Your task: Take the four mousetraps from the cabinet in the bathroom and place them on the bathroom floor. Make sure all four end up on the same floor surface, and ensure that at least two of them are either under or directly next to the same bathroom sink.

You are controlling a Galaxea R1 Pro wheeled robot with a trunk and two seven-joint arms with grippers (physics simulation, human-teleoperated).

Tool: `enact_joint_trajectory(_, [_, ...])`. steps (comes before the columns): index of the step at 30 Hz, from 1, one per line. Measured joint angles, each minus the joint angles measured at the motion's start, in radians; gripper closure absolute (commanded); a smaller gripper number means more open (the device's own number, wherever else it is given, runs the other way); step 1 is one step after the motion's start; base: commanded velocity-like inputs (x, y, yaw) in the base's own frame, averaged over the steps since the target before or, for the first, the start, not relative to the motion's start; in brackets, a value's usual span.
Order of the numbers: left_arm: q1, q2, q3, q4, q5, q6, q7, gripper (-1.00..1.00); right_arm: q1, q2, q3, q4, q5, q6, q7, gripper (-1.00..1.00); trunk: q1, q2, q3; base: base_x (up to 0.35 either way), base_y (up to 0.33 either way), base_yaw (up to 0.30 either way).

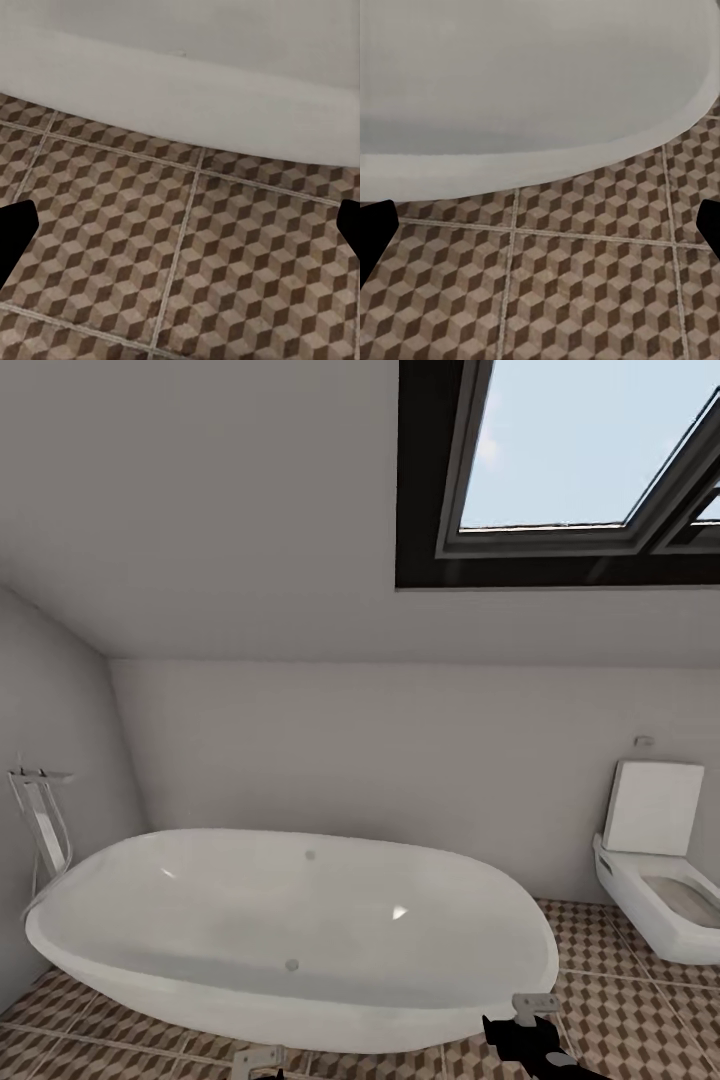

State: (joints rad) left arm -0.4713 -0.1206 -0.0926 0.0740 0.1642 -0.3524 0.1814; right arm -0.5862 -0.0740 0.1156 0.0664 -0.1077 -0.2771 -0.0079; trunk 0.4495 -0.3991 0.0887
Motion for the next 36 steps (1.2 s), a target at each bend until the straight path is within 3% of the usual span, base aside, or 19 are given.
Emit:
enact_joint_trajectory(26, [0.000,0.000,0.000,0.000,0.000,0.000,0.000,-1.00,0.000,0.003,0.000,0.000,0.001,0.000,0.000,-1.00,0.000,0.000,0.001,0.000,0.000,-0.001])
enact_joint_trajectory(36, [0.000,0.000,0.000,0.000,0.000,0.000,0.000,-1.00,0.000,0.003,0.000,0.000,0.003,0.000,0.001,-1.00,0.000,0.000,-0.009,0.000,0.000,-0.120])
